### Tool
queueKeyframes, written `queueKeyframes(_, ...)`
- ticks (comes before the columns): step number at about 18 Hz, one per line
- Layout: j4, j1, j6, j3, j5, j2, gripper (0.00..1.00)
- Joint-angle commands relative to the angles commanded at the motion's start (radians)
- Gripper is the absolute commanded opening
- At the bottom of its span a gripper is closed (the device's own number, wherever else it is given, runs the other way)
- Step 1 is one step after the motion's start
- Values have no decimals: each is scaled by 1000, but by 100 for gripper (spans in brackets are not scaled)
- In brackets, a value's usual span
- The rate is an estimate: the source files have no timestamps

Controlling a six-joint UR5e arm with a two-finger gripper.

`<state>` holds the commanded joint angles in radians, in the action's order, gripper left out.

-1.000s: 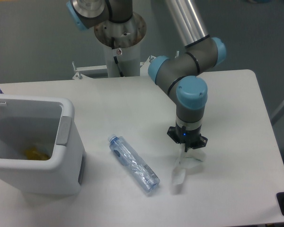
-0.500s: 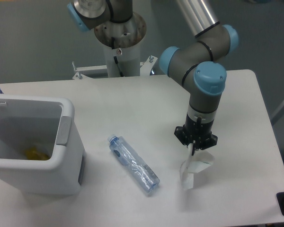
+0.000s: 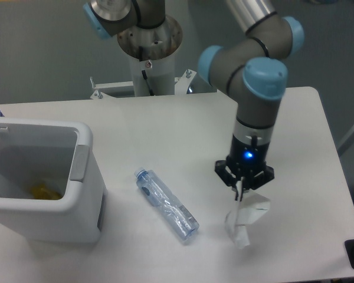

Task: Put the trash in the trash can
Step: 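Lift the tissue and carry it over the white trash bin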

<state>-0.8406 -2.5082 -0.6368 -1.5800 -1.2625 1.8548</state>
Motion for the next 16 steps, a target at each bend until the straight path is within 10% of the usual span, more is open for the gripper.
queueKeyframes(16,-20,317,123,-17,37,-235,0)
